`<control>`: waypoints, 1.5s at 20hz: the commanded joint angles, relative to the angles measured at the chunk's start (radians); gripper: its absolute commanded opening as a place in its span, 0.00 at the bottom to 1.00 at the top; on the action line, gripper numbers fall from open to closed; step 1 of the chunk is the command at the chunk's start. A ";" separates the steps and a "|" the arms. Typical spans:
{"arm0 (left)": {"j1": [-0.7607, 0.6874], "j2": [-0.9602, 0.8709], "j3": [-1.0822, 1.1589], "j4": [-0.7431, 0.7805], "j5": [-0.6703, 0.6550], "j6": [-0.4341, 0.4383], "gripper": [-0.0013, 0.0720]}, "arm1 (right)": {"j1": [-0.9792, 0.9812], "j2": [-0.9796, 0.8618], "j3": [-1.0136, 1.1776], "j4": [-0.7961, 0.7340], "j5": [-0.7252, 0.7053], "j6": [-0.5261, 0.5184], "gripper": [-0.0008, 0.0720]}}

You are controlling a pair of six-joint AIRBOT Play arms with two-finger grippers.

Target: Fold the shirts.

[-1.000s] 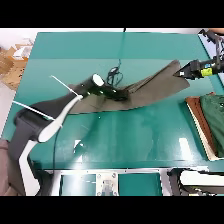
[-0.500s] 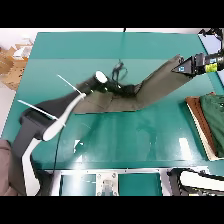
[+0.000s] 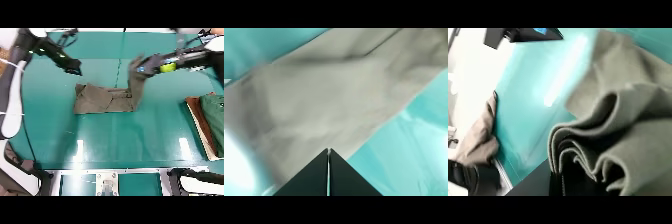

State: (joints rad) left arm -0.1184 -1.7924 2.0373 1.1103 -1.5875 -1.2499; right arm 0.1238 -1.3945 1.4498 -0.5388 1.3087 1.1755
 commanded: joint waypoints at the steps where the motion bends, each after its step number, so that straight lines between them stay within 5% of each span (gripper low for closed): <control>1: 0.117 0.056 0.005 0.087 -0.080 0.002 0.05 | 0.296 -0.090 -0.069 0.005 -0.409 0.002 0.03; 4: 0.143 0.055 0.003 0.089 -0.100 0.002 0.05 | 0.551 -0.288 -0.062 0.056 -0.758 -0.032 0.03; 5: 0.143 0.055 0.003 0.088 -0.099 0.003 0.05 | 0.616 -0.358 -0.048 0.068 -0.858 -0.032 0.14; 6: 0.143 0.055 0.003 0.087 -0.098 0.004 0.05 | 0.668 -0.430 -0.021 0.075 -0.935 -0.032 0.48; 7: 0.143 0.055 0.003 0.087 -0.098 0.014 0.05 | 0.690 -0.478 0.009 0.074 -0.961 -0.032 0.60; 10: 0.143 0.055 0.003 0.090 -0.111 0.053 0.05 | 0.607 -0.483 0.055 0.020 -0.845 -0.032 0.60; 16: 0.143 0.055 0.003 0.090 -0.119 0.073 0.05 | 0.124 -0.299 0.061 -0.112 -0.349 0.037 0.60; 18: 0.143 0.055 0.003 0.090 -0.118 0.074 0.05 | -0.011 -0.288 0.054 -0.202 -0.205 0.107 0.76; 19: 0.143 0.055 0.003 0.090 -0.116 0.074 0.05 | -0.053 -0.288 0.026 -0.241 -0.158 0.125 0.76; 26: 0.143 0.055 0.003 0.090 -0.087 0.073 0.05 | -0.035 -0.320 -0.262 -0.254 -0.280 0.099 0.80; 30: 0.143 0.055 0.003 0.086 -0.079 0.073 0.05 | 0.050 -0.399 -0.241 -0.057 -0.333 0.015 0.80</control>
State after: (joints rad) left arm 0.0242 -1.7378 2.0396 1.1976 -1.6764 -1.1770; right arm 0.1284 -1.7481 1.2175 -0.6933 1.0271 1.2522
